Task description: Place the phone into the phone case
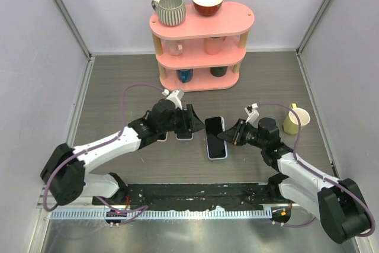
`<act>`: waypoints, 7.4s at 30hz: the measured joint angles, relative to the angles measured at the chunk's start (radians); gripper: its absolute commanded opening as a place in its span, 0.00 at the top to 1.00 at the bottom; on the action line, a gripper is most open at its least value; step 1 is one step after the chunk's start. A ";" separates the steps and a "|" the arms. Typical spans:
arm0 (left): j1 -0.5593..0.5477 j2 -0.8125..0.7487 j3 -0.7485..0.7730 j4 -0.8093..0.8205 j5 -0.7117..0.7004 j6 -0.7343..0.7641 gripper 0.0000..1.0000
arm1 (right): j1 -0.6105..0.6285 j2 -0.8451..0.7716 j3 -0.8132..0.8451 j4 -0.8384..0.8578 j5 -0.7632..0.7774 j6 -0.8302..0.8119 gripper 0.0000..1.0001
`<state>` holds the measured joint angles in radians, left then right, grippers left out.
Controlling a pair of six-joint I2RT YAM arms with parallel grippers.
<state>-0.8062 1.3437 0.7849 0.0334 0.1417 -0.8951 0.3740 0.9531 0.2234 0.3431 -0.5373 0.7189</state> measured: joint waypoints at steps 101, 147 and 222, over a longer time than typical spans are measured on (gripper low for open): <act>0.027 -0.053 -0.157 0.529 0.676 -0.020 1.00 | -0.009 -0.178 0.246 0.116 -0.206 0.233 0.42; 0.111 -0.114 -0.076 0.450 0.589 -0.045 0.97 | -0.004 -0.137 -0.062 0.605 -0.423 0.533 0.99; 0.228 -0.564 0.095 -0.577 0.051 0.642 0.00 | -0.027 0.643 0.396 -0.015 -0.113 0.023 0.99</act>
<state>-0.5781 0.7795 0.8799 -0.5438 0.1925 -0.2535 0.3473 1.5959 0.6197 0.3283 -0.6506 0.7422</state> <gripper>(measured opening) 0.996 0.212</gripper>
